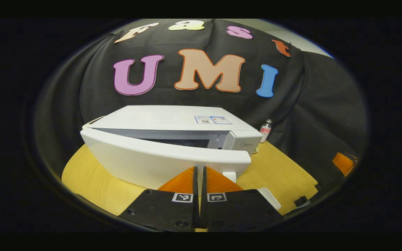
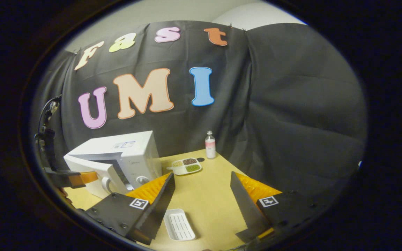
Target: Open the microwave oven with the left hand, put the food in, and close the microwave oven.
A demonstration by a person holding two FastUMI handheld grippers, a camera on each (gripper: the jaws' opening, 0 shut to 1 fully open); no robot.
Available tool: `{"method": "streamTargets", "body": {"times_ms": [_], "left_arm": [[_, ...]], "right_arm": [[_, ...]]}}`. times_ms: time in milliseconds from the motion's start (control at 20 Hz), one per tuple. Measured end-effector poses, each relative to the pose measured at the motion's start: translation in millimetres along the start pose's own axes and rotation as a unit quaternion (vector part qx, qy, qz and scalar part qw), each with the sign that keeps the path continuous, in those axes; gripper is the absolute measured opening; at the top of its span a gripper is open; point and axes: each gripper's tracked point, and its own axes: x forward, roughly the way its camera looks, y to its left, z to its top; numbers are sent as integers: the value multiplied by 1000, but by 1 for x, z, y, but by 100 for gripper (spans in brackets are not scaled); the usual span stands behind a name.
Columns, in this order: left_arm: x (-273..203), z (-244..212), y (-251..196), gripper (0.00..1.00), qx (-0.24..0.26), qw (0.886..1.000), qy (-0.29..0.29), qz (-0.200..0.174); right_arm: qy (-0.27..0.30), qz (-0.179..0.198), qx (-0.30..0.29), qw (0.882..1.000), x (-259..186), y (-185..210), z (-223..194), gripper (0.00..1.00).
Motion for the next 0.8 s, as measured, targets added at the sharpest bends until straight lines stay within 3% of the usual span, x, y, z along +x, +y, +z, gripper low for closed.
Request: {"method": "streamTargets", "body": {"times_ms": [550, 600, 800], "left_arm": [[35, 7, 1, 1, 2, 1000, -10, 19], [37, 9, 2, 0, 3, 1000, -11, 22], [44, 14, 10, 3, 0, 999, -18, 37]], "right_arm": [[7, 5, -5, 1000, 14, 4, -1, 92], [6, 5, -4, 1000, 15, 4, -1, 98], [11, 6, -6, 1000, 18, 4, -5, 92]]}}
